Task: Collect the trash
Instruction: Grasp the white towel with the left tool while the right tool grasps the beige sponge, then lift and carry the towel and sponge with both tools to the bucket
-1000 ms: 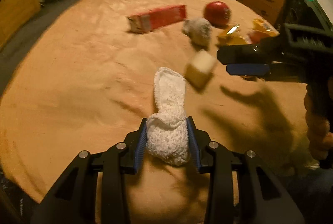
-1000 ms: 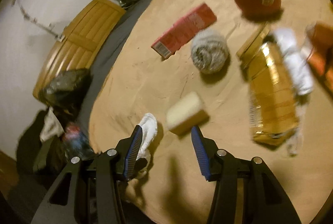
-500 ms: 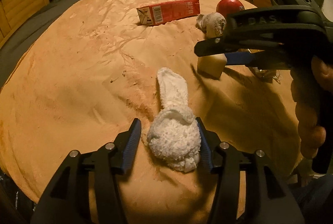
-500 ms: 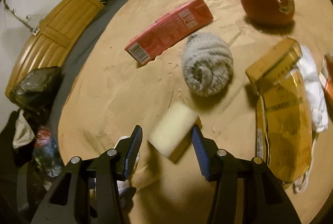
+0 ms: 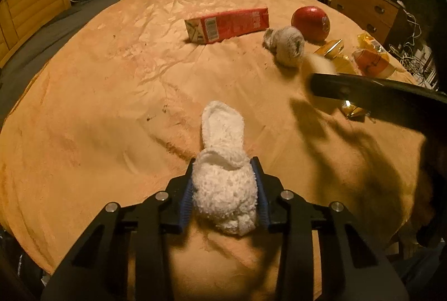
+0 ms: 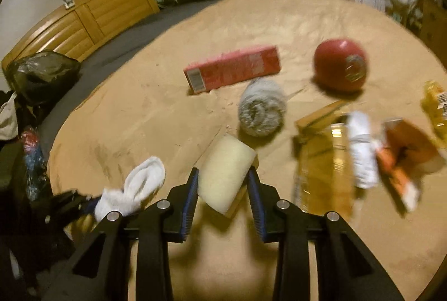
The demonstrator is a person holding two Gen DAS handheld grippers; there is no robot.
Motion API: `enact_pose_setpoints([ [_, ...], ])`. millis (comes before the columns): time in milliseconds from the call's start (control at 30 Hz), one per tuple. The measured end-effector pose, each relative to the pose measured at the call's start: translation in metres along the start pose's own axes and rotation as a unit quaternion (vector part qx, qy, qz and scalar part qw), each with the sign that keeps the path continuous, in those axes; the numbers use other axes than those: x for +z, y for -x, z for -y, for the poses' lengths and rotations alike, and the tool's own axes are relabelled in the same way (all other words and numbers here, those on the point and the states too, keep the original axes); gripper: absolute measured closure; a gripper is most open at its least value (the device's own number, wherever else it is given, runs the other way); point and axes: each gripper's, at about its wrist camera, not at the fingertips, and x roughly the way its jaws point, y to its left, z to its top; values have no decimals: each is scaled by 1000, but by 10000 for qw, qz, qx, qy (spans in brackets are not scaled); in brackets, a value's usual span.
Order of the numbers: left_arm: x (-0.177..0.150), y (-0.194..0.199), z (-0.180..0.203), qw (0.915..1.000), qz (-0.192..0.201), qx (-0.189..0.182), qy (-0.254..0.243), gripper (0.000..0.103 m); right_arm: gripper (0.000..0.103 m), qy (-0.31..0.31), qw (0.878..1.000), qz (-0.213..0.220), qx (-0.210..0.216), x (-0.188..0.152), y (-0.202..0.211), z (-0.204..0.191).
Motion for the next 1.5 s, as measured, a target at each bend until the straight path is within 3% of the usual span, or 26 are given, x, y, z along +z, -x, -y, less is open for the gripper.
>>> enact_pose_setpoints([
  [167,5,24,17,9993,374,59,-81,67,67,105,9973,648,-318,-26,70,5],
  [367,14,65,53,9952,953,9,-211,67,67,23,9886,1326,-708,-68,157,40],
  [800,18,130,127,9790,1988,54,-456,67,67,-50,9668,2231,-1247,-117,262,46],
  [1100,21,153,147,9686,2442,254,-404,67,67,26,9527,2691,-1414,-124,308,35],
  [1500,22,158,157,9669,2497,222,-469,67,67,1,9522,2701,-1428,-120,316,37],
])
